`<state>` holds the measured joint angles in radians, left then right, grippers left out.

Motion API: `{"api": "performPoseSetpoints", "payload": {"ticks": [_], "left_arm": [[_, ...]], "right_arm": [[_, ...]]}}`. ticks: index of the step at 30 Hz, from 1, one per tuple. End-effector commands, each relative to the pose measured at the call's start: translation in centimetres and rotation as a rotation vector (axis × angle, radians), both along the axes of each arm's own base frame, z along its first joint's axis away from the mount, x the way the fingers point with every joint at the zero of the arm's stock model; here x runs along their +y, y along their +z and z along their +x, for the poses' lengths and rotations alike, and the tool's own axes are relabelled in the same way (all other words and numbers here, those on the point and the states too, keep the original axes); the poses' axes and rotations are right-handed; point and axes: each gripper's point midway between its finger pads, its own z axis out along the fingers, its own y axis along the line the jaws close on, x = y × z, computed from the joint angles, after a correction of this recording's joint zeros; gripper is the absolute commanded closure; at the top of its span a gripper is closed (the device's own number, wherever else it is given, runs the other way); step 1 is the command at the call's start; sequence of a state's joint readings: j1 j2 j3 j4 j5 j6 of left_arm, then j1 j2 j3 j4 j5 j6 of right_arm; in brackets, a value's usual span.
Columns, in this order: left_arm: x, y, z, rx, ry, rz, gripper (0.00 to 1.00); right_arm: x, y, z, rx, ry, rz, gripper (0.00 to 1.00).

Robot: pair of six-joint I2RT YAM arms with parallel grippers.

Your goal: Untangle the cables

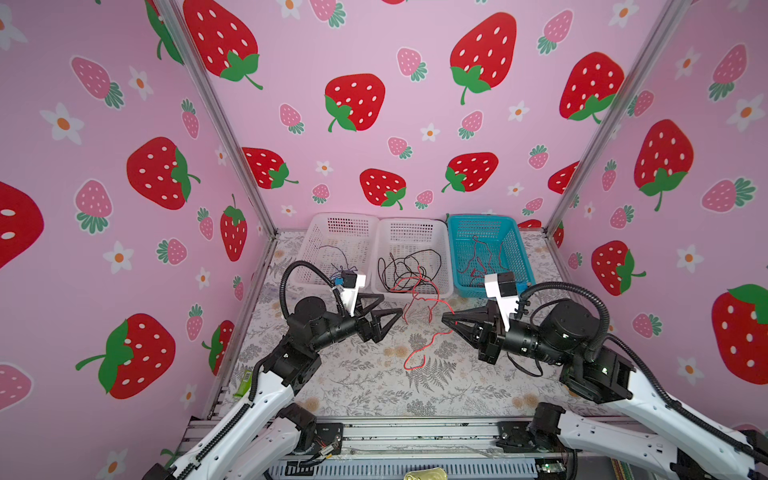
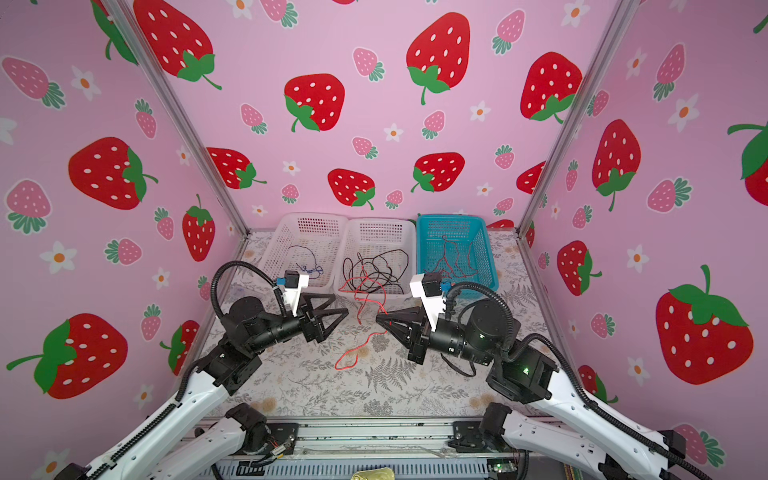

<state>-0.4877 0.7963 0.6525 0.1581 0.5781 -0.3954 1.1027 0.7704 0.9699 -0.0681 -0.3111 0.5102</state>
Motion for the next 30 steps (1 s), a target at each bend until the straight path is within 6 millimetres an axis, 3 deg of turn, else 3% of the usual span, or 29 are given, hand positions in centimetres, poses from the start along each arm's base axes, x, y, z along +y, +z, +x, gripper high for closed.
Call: {"api": "performPoseSetpoints", "payload": {"ticks": [1, 8, 18, 30], "left_arm": [[-0.6, 2.1, -0.8, -0.109, -0.056, 0.032, 0.05], [-1.6, 2.0, -0.7, -0.115, -0.098, 0.03, 0.09], [-1.5, 1.7, -0.1, -0.142, -0.072, 0.072, 0.2], [0.5, 1.6, 1.0, -0.194, 0.077, 0.084, 0.09]], "right_arm": [[0.0, 0.7, -1.1, -0.008, 0.057, 0.033, 1.0], [0.3, 0.3, -1.9, -0.003, 0.111, 0.037, 1.0], [0.5, -0.4, -2.5, -0.009, 0.149, 0.02, 1.0], [-0.1, -0.4, -3.4, -0.026, 0.181, 0.033, 1.0]]}}
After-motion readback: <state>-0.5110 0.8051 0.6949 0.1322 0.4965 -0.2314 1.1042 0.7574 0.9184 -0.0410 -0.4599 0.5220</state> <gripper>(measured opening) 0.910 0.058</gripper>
